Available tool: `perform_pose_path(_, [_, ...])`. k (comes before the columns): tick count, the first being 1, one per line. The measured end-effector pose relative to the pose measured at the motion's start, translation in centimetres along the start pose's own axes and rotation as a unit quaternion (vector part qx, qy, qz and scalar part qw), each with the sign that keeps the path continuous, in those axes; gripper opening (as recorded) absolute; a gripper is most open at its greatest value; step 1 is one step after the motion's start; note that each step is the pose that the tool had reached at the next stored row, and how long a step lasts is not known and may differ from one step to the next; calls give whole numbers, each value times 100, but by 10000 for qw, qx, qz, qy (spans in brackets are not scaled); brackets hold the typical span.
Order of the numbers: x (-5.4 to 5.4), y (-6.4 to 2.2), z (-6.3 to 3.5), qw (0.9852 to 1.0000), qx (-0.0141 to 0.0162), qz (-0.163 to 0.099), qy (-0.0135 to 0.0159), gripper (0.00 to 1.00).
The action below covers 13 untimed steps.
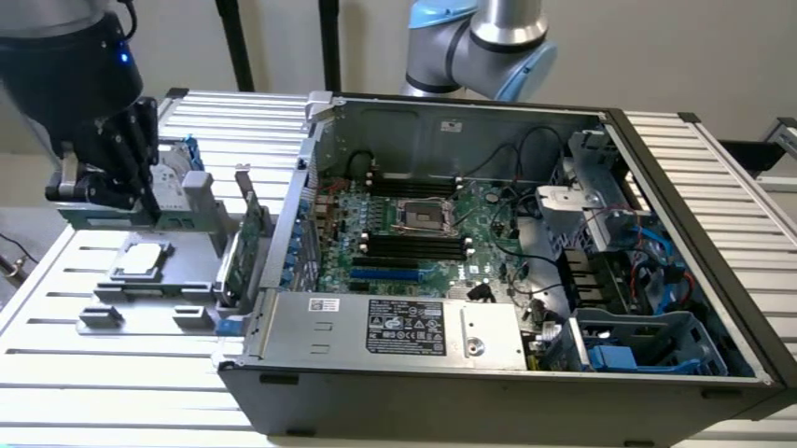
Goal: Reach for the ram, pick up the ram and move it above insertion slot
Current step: 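Pick up the ram and move it above insertion slot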
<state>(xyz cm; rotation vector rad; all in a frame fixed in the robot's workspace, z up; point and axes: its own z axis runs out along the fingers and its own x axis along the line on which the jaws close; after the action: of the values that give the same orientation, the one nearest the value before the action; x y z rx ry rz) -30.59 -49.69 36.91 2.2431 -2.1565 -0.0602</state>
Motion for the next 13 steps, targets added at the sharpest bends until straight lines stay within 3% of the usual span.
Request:
perform_pose_path(8, [-1,-331,-145,10000,-1,0,-18,13])
perform_pose_path(13, [3,-550,-189,10000,1,-3,-66,13])
